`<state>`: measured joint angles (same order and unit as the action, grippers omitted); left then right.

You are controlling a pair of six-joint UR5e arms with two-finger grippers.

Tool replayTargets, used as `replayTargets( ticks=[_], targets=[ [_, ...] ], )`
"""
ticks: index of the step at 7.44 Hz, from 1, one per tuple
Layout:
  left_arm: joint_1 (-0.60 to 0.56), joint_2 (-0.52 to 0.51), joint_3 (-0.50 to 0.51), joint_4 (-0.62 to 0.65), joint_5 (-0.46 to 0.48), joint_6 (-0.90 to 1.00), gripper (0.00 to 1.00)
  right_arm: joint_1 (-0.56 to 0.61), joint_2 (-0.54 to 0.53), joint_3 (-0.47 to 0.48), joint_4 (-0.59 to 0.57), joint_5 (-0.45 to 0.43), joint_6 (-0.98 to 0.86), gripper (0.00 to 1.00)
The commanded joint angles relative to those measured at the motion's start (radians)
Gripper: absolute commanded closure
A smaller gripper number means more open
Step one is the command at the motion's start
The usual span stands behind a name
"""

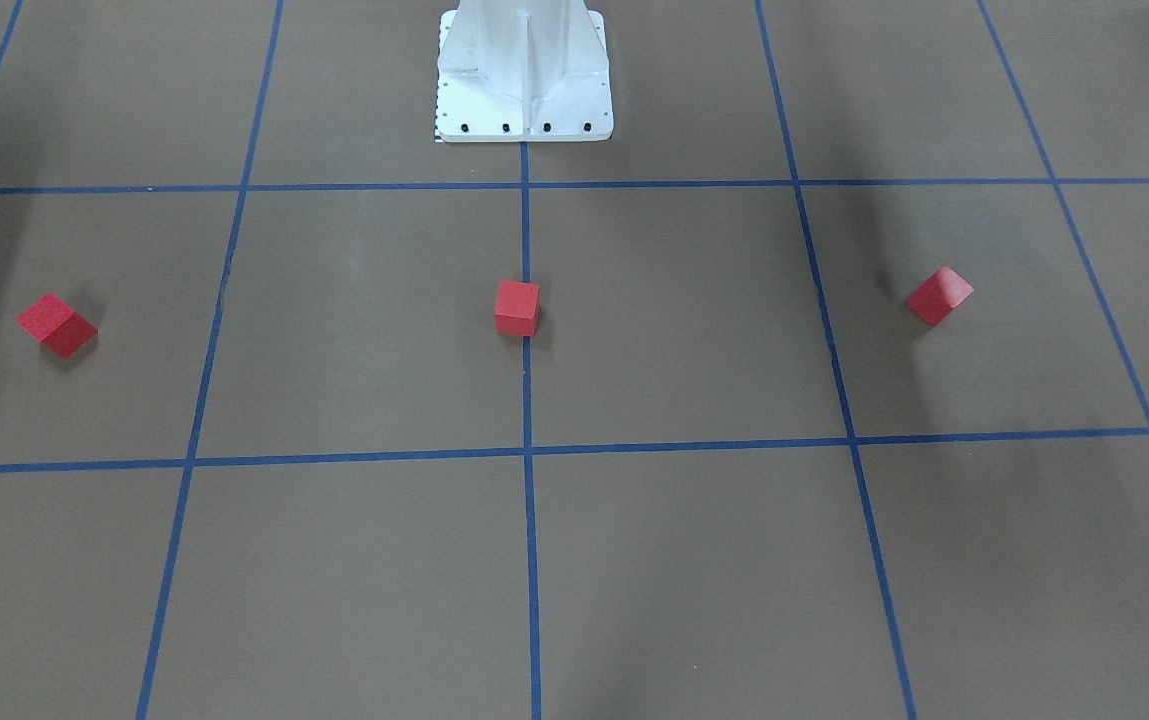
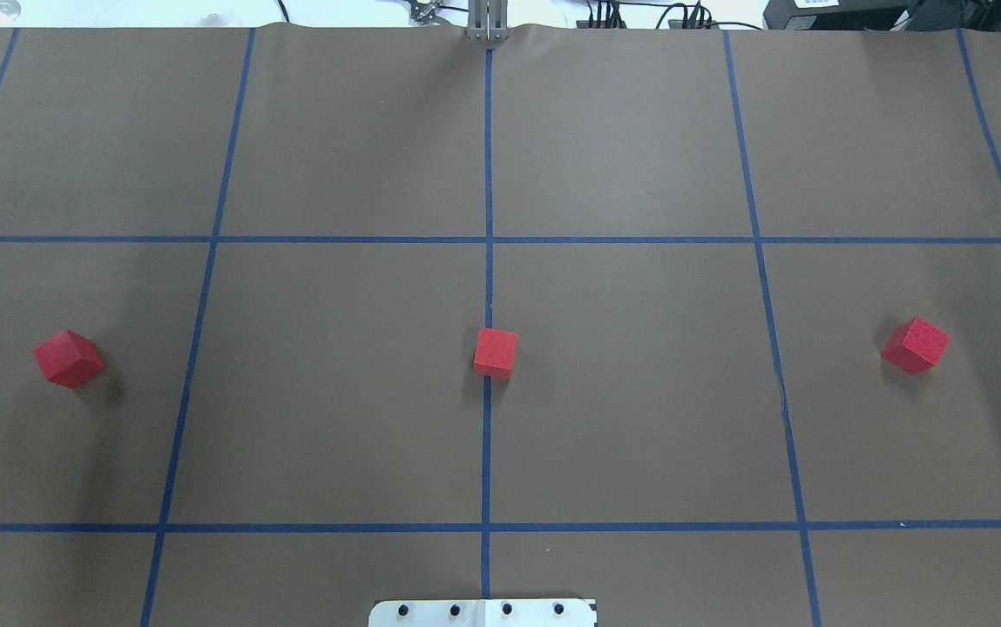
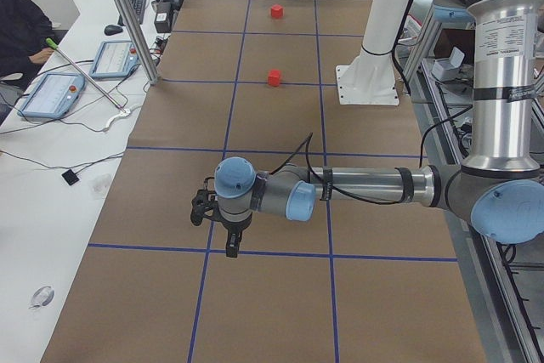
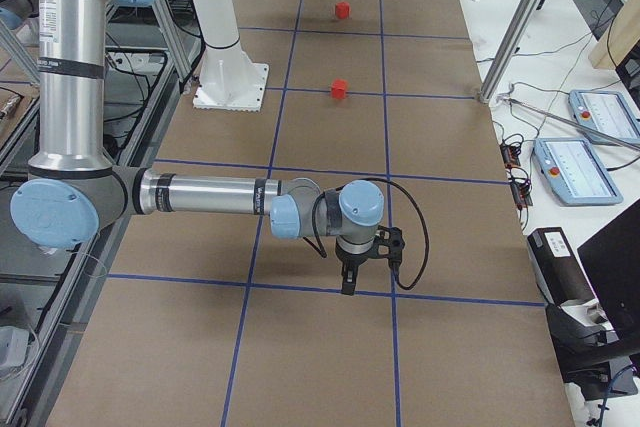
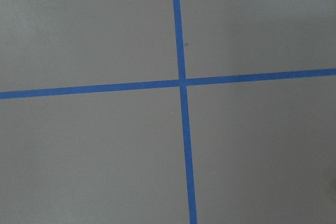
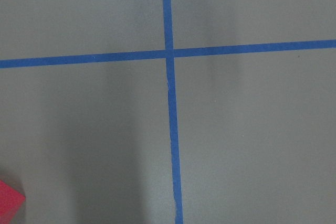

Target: Form red blocks into L shape at center

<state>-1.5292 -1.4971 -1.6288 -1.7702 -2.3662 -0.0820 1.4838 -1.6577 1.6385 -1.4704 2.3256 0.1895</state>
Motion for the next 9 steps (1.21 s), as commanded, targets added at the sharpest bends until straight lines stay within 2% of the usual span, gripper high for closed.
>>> replayTargets(
  ticks=[1,2,9],
  targets=[
    [0.003,-0.003,-0.002,0.000,-0.004,-0.010,0.00,-0.002,0.006,0.000,-0.001,0.000,0.001,0.00],
    [0.038,-0.012,-0.005,0.000,0.002,-0.010,0.00,-0.003,0.006,-0.002,-0.001,0.000,0.001,0.00],
    [0.041,0.000,-0.002,-0.018,0.004,0.001,0.00,-0.053,0.006,-0.011,0.051,0.000,0.002,0.00]
  ],
)
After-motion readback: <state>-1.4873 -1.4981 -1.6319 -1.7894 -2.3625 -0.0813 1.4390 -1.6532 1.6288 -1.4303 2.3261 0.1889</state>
